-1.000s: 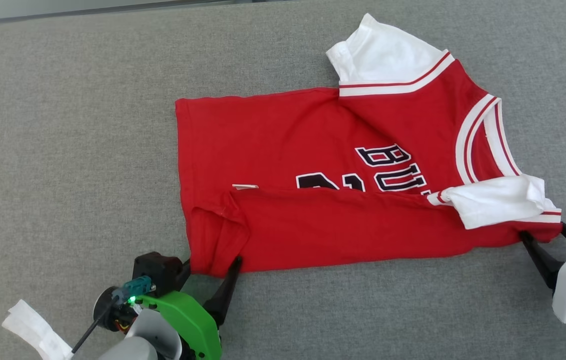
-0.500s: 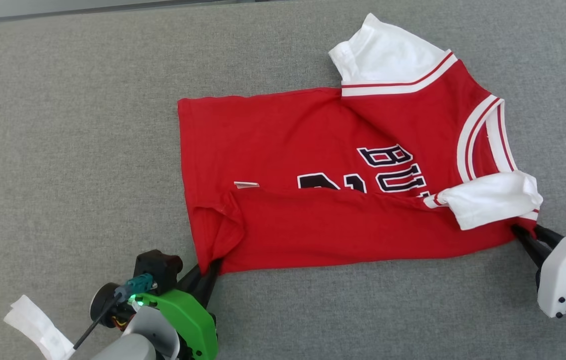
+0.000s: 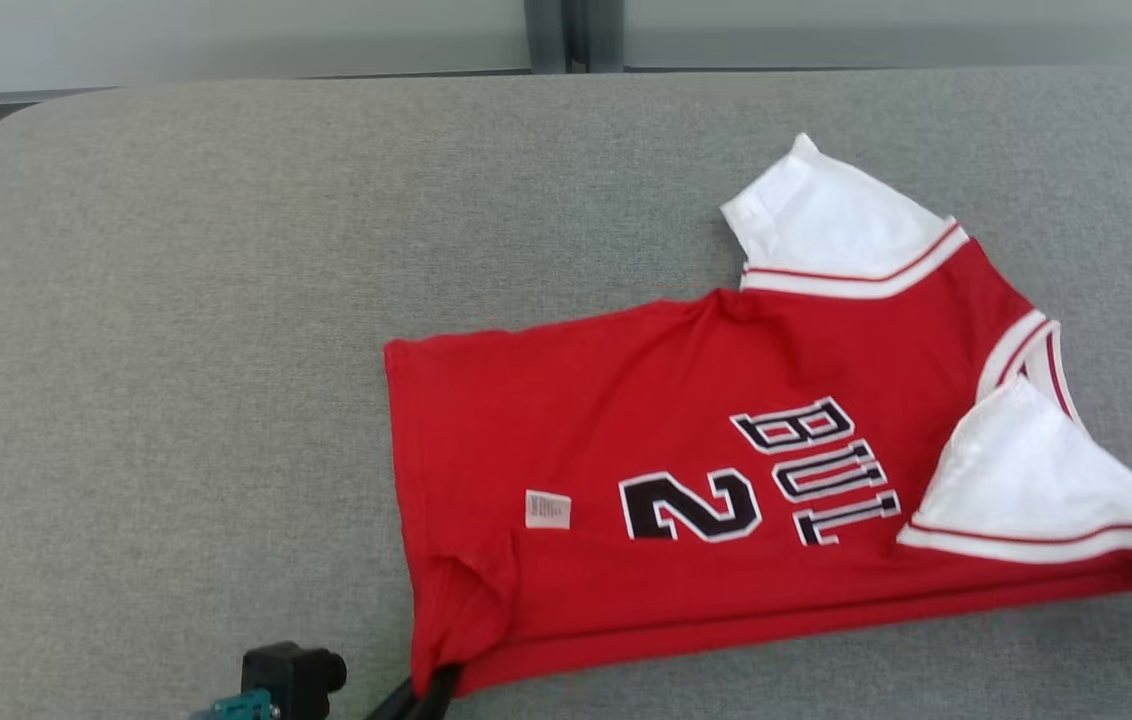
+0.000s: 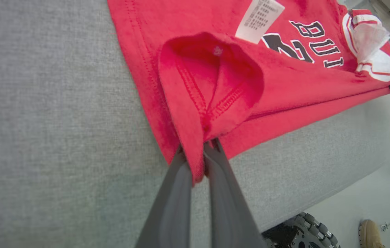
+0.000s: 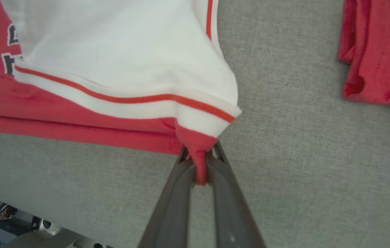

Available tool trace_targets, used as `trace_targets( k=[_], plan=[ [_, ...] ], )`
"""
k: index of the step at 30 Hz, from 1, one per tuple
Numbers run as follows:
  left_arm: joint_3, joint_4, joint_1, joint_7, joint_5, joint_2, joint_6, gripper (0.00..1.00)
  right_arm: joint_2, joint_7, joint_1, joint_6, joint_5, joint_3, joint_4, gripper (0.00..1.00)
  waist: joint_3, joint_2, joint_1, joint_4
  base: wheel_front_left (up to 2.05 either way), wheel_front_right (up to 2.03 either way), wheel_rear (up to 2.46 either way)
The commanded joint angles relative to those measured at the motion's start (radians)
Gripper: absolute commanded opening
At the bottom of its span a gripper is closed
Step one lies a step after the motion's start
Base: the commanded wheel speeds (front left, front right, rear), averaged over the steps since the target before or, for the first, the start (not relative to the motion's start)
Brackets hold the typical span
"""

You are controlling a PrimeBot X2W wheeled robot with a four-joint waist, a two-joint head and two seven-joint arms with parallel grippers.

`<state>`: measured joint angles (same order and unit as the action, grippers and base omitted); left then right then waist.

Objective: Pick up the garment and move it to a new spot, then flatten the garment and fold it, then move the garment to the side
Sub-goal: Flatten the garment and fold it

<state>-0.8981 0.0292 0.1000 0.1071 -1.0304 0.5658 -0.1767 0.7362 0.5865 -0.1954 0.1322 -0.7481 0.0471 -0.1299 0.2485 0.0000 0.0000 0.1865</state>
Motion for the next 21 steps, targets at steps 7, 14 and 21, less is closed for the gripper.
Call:
trace_targets(
  k=[7,14,21],
  plan=[
    [-0.007,-0.027,-0.08,0.032,-0.056,-0.032,0.013,1.0,-0.043,0.114,-0.154,-0.002,-0.025,0.117,-0.083,0.45,-0.036,0.0,0.0,0.047,0.0,0.0,0.0],
    [0.027,-0.071,-0.081,0.061,-0.069,-0.028,0.007,1.0,-0.065,0.149,-0.115,-0.002,0.023,0.157,-0.106,1.0,-0.036,0.0,0.0,0.057,0.0,0.0,0.0],
    [0.08,-0.013,-0.032,0.052,-0.033,0.053,-0.076,1.0,-0.002,0.162,0.023,-0.002,0.059,0.221,-0.216,1.0,0.025,0.0,0.0,0.069,0.0,0.0,0.0]
  ],
)
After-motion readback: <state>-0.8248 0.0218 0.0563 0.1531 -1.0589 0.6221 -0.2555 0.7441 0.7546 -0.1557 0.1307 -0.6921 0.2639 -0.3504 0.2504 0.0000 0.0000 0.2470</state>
